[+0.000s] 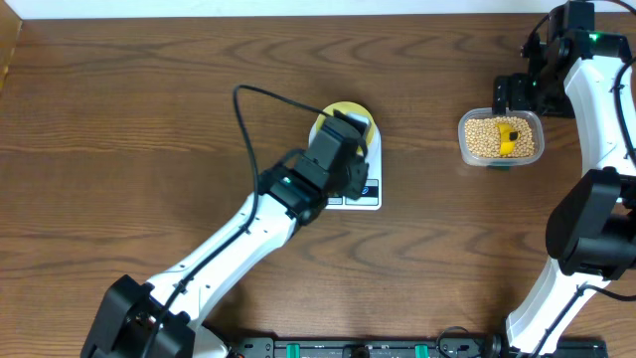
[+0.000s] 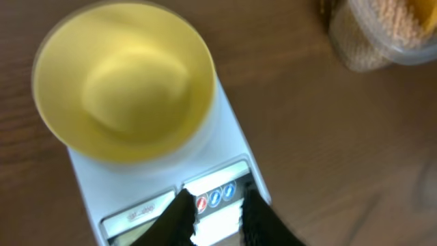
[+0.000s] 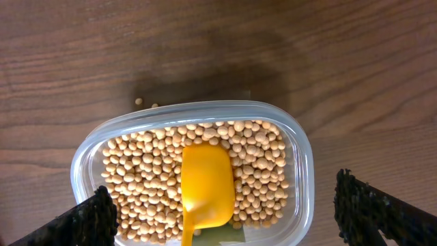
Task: Scoop item into bowl and weigh 50g on scale
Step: 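Move the left gripper forward to the scale's front button panel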
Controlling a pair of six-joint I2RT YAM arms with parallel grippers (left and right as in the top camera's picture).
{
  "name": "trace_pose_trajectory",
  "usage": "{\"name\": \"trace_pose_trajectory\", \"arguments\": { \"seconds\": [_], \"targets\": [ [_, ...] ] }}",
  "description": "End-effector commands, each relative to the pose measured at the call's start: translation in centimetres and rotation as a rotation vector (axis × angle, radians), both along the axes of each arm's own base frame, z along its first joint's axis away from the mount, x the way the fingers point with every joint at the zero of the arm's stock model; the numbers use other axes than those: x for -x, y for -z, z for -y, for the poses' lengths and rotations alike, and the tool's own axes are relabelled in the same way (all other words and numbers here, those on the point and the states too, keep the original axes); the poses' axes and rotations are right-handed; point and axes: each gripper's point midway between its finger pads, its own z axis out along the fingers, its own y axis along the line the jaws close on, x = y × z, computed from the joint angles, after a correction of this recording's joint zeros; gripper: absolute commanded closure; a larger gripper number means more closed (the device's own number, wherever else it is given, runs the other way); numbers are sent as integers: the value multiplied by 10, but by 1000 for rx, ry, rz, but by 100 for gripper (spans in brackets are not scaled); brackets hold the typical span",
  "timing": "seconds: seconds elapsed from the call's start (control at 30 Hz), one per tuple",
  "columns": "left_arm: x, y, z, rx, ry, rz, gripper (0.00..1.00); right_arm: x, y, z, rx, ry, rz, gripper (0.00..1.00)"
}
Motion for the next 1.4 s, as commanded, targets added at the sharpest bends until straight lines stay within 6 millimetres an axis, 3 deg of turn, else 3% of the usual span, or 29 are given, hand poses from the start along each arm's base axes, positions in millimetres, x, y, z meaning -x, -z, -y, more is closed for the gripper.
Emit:
{"name": "trace_pose_trajectory", "arguments": {
  "seconds": [0.0, 0.27, 0.43, 0.63, 0.83, 0.87, 1.07, 1.37],
  "targets": [
    [6, 11, -4, -81, 21, -6, 66, -3, -2, 3, 14, 0, 6, 1],
    [39, 28, 3, -73, 164, -146, 52, -3, -2, 3, 14, 0, 6, 1],
    [44, 29, 0, -102, 187, -165, 43, -3, -2, 3, 14, 0, 6, 1],
    [28, 14, 13, -56, 195, -80, 29, -3, -2, 3, 14, 0, 6, 1],
    [3, 12, 33, 37, 138, -26, 28, -3, -2, 3, 14, 0, 6, 1],
    [0, 16, 36, 42, 134, -25, 2, -3, -2, 3, 14, 0, 6, 1],
    [-16, 54, 33, 25, -2, -79, 2, -3, -2, 3, 14, 0, 6, 1],
    [-22, 59, 33, 1, -21, -53, 2, -3, -2, 3, 14, 0, 6, 1]
  ]
}}
